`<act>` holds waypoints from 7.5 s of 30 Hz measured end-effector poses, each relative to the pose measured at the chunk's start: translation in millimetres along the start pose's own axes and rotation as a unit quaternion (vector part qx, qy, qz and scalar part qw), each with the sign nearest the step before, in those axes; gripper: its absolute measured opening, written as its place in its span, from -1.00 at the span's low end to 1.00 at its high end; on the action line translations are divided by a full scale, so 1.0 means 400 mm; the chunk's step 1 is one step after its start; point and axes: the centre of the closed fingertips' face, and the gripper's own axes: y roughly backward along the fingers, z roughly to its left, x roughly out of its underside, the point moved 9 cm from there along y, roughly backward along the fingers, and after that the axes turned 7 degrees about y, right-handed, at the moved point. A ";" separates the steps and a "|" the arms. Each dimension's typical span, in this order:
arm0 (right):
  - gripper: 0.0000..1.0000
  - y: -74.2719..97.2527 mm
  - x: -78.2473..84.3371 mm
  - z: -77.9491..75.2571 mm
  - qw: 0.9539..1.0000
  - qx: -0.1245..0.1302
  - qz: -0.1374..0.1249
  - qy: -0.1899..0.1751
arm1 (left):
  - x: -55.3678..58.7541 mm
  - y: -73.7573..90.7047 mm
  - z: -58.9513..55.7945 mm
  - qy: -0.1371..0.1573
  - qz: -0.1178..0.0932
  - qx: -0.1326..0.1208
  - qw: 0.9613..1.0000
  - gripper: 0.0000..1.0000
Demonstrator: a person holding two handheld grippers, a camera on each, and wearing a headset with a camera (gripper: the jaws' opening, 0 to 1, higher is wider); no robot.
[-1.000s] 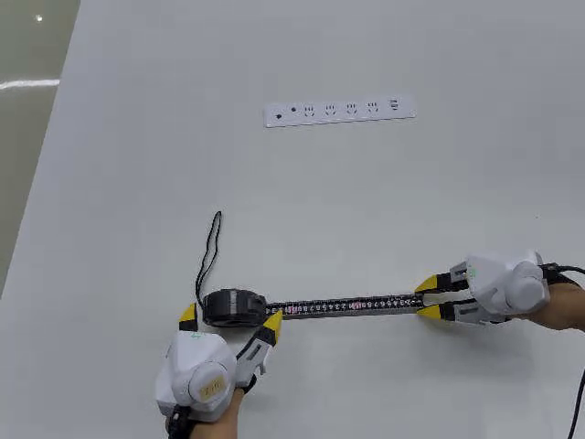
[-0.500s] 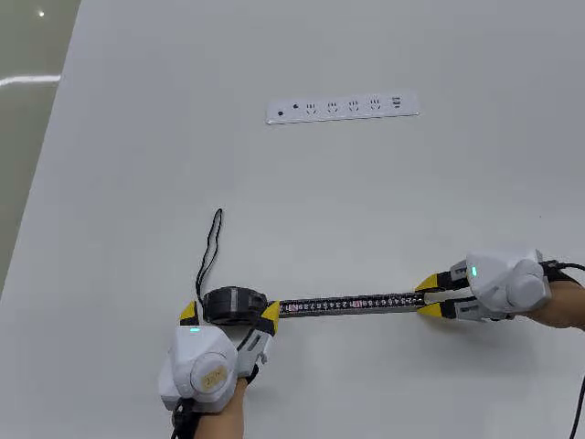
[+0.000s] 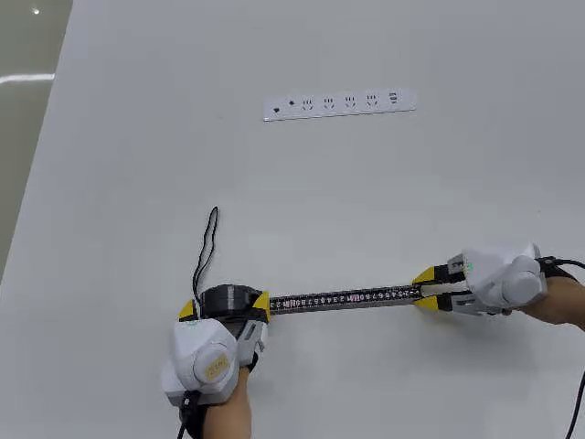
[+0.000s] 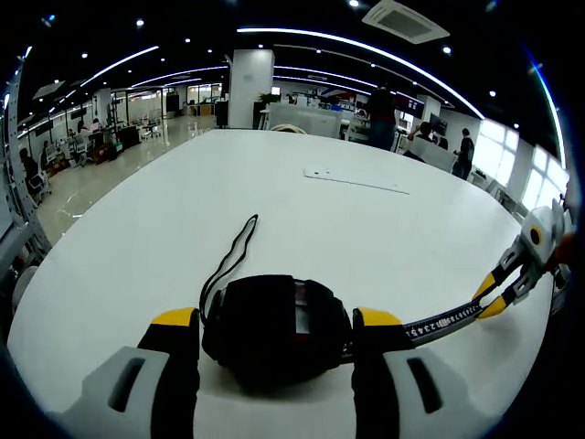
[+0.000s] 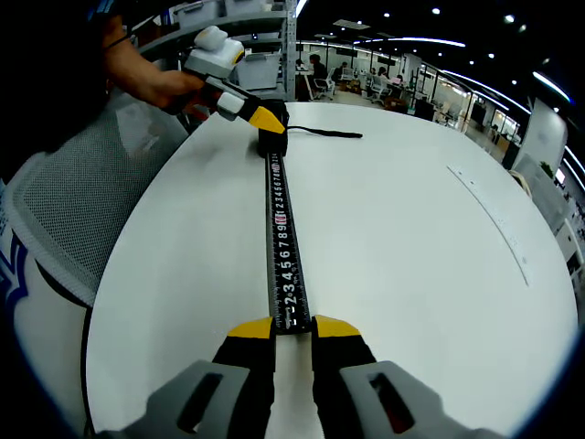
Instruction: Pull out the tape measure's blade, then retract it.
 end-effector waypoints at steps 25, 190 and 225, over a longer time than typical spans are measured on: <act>-0.75 0.003 0.003 0.005 1.000 0.000 -0.001 -0.002 | 0.006 -0.012 -0.003 0.014 0.010 -0.019 1.000 0.30; -0.75 -0.094 -0.128 0.002 0.999 -0.006 -0.023 0.024 | 0.003 -0.014 0.006 0.008 0.038 -0.007 0.999 0.27; -0.75 -0.145 -0.173 -0.003 0.999 -0.015 -0.029 0.031 | 0.004 -0.016 0.007 0.013 0.044 -0.004 0.999 0.29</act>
